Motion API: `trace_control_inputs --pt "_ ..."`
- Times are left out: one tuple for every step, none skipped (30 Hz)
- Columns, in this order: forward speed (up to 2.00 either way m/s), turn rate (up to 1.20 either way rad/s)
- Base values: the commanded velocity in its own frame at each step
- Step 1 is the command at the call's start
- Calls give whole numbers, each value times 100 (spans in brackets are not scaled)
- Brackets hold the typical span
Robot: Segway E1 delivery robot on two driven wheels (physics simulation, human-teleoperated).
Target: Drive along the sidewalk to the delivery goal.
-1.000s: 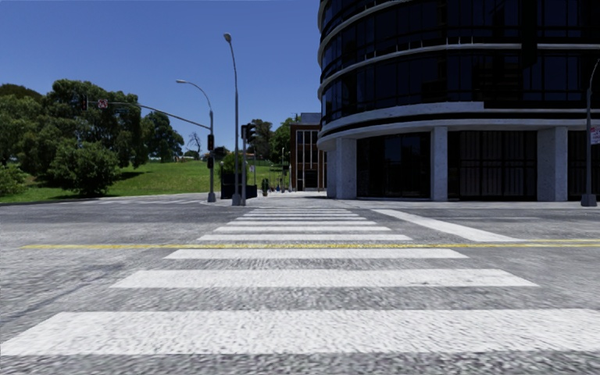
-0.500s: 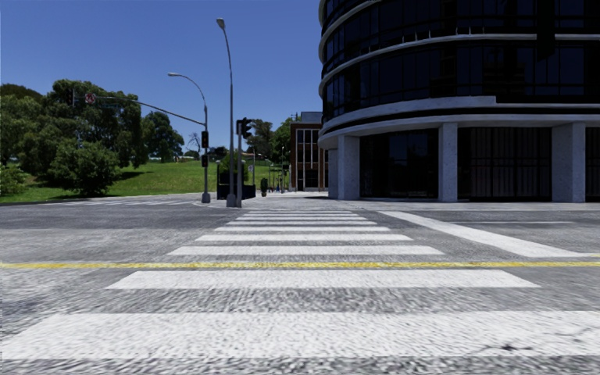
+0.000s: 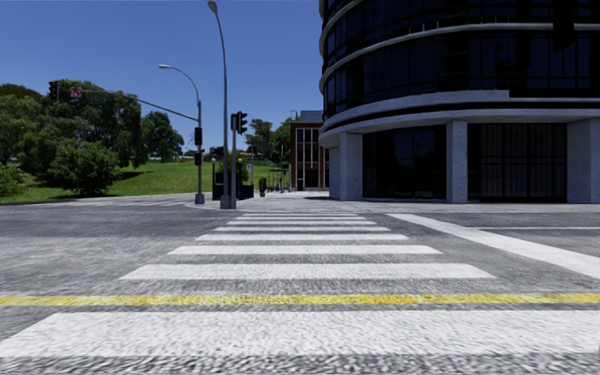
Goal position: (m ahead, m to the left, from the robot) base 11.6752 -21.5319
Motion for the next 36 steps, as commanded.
trace_control_inputs --pt "189 0" --pt "189 0" --pt "189 0" --pt "188 0" --pt "188 0" --pt "188 0" --pt "188 0" --pt "188 0" --pt "188 0" --pt "188 0" --pt "188 0" --pt "188 0" --pt "188 0" --pt "188 0" --pt "188 0" --pt "188 0" --pt "188 0" --pt "188 0" --pt "188 0" --pt "187 0" --pt "187 0" --pt "187 0" --pt "187 0" --pt "187 0" --pt "187 0" --pt "187 0" --pt "187 0" --pt "187 0" --pt "187 0" --pt "187 0" --pt "187 0" --pt "187 0" --pt "187 0" --pt "187 0" --pt "187 0" --pt "187 0"
